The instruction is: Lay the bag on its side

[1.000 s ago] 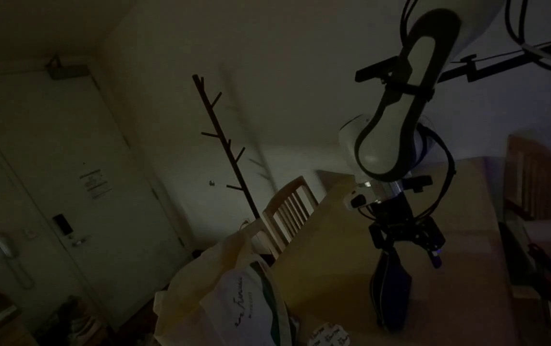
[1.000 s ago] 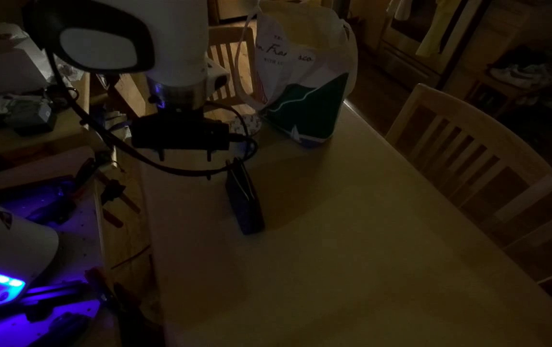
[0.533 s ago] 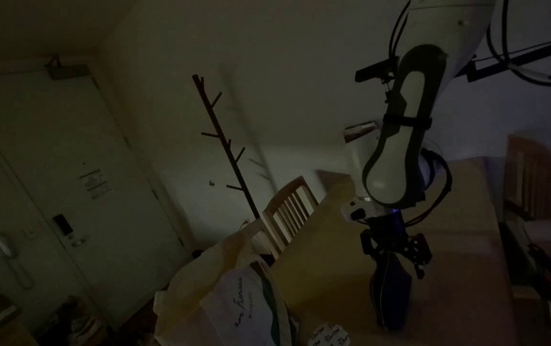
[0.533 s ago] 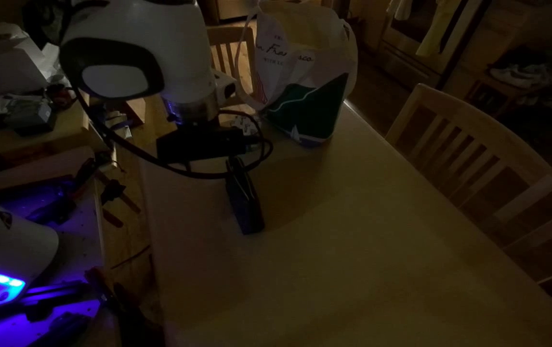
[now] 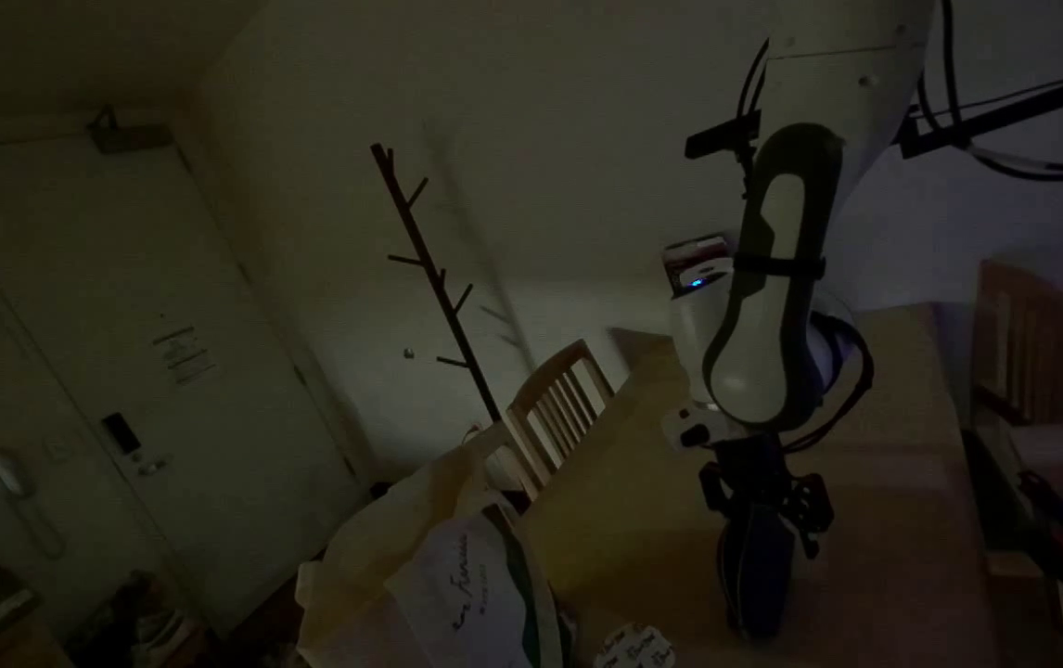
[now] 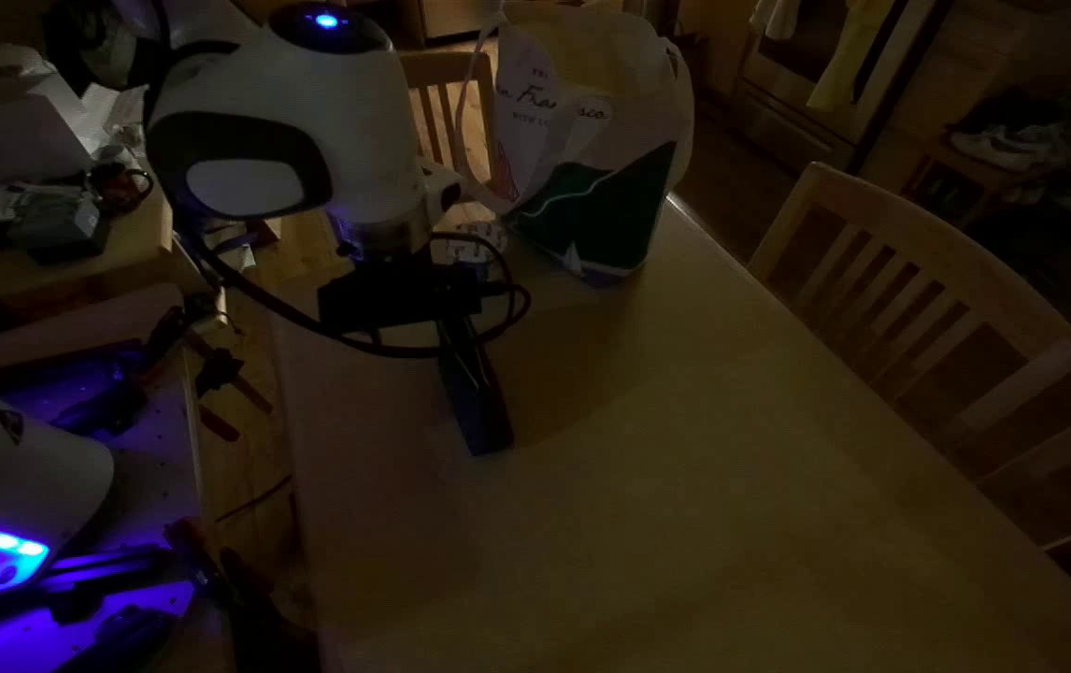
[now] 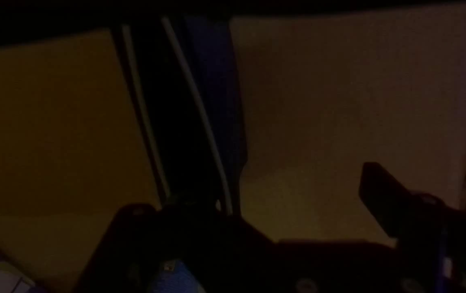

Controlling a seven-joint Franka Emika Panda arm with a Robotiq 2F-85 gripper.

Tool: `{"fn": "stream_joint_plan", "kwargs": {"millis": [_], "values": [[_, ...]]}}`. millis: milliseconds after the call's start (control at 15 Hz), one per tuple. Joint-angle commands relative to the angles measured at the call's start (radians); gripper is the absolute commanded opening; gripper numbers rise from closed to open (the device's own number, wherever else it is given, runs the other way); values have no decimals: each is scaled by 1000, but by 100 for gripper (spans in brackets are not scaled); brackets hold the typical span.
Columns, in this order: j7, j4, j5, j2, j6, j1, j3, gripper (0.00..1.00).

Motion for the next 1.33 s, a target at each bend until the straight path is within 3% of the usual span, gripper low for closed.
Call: {"fn": "stream_joint_plan", "kwargs": {"millis": [0,200,533,733,1000,1267], "values": [[-59,14,43,51,39,-60,55,60],[-99,12,108,72,77,-105,110,39],[-237,27,423,166,240,-166,276,7],[-259,36,566,232,418,-206,379,3],[-206,33,569,313,614,-268,479,6],[-124,19,528,397,812,-306,530,6]]}}
